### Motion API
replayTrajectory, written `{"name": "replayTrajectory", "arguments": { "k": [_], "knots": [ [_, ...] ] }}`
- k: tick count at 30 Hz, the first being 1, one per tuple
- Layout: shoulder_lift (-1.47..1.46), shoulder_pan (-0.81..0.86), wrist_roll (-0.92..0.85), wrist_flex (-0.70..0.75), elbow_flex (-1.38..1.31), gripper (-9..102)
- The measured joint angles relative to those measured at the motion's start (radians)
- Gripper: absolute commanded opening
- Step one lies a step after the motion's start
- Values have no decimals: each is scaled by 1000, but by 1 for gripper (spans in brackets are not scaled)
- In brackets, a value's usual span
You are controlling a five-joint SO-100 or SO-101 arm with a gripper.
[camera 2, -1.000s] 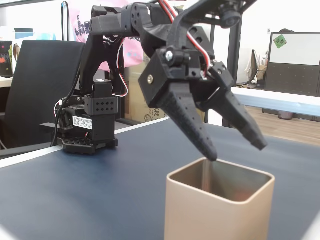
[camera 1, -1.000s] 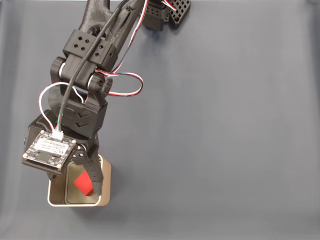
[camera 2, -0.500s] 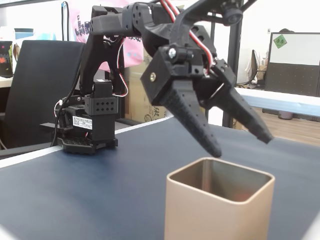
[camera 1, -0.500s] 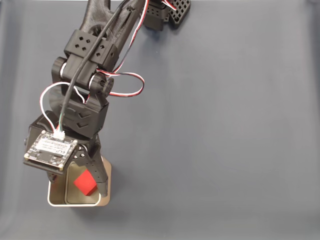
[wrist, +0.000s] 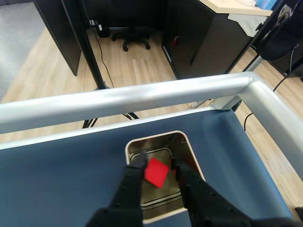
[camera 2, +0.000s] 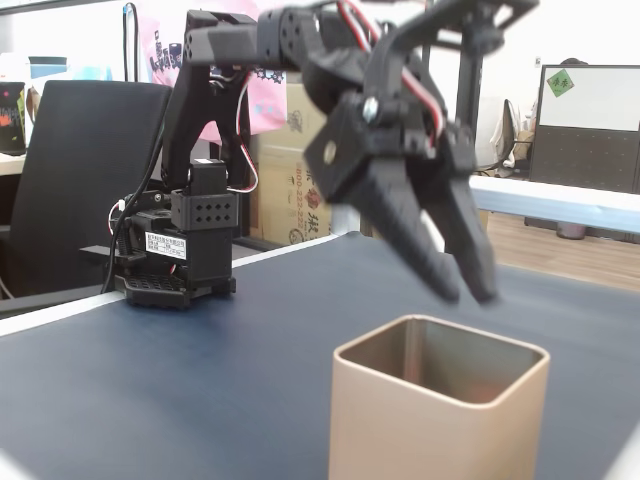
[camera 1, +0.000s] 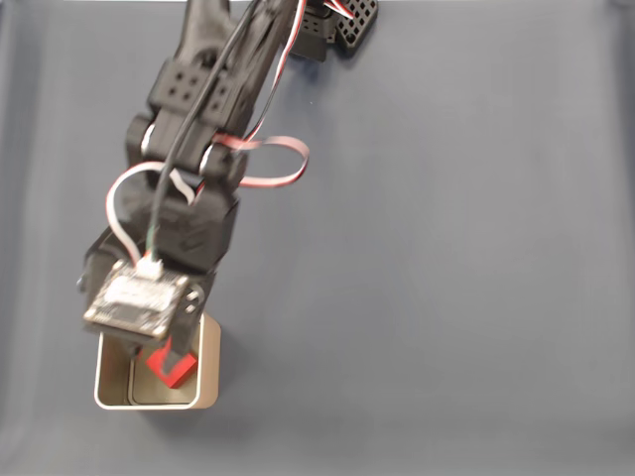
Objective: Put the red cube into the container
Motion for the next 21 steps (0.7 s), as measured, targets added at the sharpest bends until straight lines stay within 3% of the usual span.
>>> {"name": "replayTrajectory", "arguments": {
  "k": [5,11,21],
  "knots": [
    [255,-92,25,-48,232,0],
    [646,-222,43,-166,693,0],
    [1253,-272,12,-222,1410,0]
  ]
}}
